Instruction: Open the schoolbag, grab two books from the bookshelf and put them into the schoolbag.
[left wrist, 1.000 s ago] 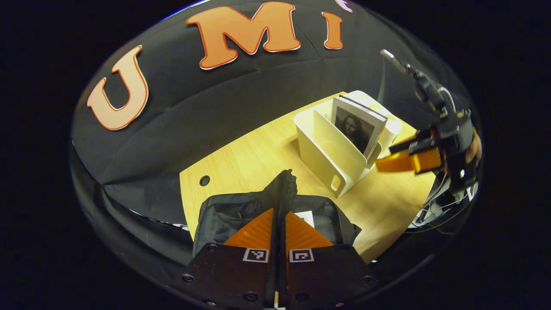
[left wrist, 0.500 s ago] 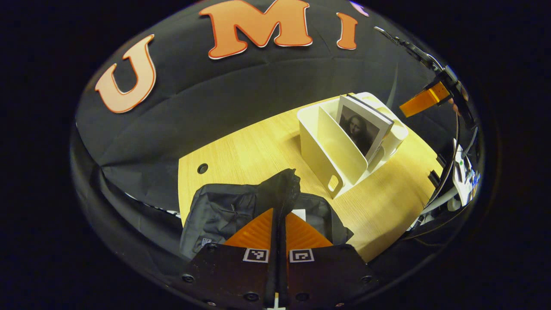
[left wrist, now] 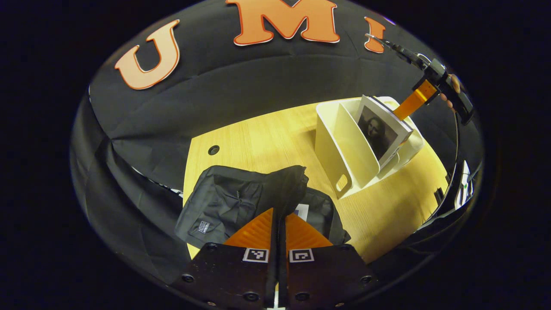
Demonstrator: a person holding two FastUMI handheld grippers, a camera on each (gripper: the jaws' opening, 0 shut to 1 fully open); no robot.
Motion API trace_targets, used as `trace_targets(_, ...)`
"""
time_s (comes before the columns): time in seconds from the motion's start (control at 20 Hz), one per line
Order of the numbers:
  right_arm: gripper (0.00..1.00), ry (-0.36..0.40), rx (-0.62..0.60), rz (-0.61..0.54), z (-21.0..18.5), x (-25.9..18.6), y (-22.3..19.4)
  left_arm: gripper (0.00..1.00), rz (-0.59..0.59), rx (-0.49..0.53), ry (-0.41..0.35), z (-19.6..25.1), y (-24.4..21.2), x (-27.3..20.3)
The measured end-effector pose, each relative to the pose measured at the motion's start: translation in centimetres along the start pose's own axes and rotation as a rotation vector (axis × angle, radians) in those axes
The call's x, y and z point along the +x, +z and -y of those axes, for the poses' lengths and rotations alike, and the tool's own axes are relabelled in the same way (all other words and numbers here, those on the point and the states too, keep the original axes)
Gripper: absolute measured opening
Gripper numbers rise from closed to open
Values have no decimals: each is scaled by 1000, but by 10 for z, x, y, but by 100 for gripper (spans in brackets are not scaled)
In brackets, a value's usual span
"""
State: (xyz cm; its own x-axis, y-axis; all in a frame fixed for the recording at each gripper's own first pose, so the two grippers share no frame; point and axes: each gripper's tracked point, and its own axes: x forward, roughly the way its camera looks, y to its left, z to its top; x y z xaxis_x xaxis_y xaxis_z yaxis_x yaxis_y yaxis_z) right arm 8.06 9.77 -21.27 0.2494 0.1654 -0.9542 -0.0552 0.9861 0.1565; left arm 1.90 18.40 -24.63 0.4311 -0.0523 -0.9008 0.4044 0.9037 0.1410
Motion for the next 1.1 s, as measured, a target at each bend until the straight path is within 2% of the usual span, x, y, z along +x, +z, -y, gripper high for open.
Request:
trace_targets(0.25, 86, -31, -29, -76, 3, 51, 9, 4, -38, -45, 44, 2, -8, 1)
trace_targets(0.4, 69, -43, -25, -118, 5, 69, 11, 4, -57, -57, 66, 2, -10, -1)
trace_targets(0.5, 63, -60, -22, -136, 11, 82, 11, 4, -69, -66, 74, 3, -11, 0)
trace_targets(0.55, 60, -52, 0, -146, 9, 79, 11, 4, -73, -69, 80, 4, -10, -1)
trace_targets(0.6, 51, -42, 24, -151, 8, 82, 14, 4, -76, -73, 86, 4, -9, -1)
trace_targets(0.7, 44, -37, 57, -154, 10, 80, 17, 4, -76, -69, 93, 7, -7, -2)
trace_targets(0.75, 51, -39, 68, -150, 12, 78, 19, 4, -81, -66, 94, 7, -6, -1)
trace_targets(0.8, 50, -34, 70, -143, 12, 75, 19, 4, -84, -64, 96, 7, -5, 0)
trace_targets(0.85, 32, -30, 77, -133, 13, 71, 20, 4, -88, -61, 94, 6, -5, 0)
trace_targets(0.9, 41, -24, 82, -124, 13, 65, 20, 4, -90, -57, 90, 7, -5, 1)
trace_targets(1.1, 40, -16, 104, -84, 15, 36, 16, 4, -86, -25, 79, 2, 0, 2)
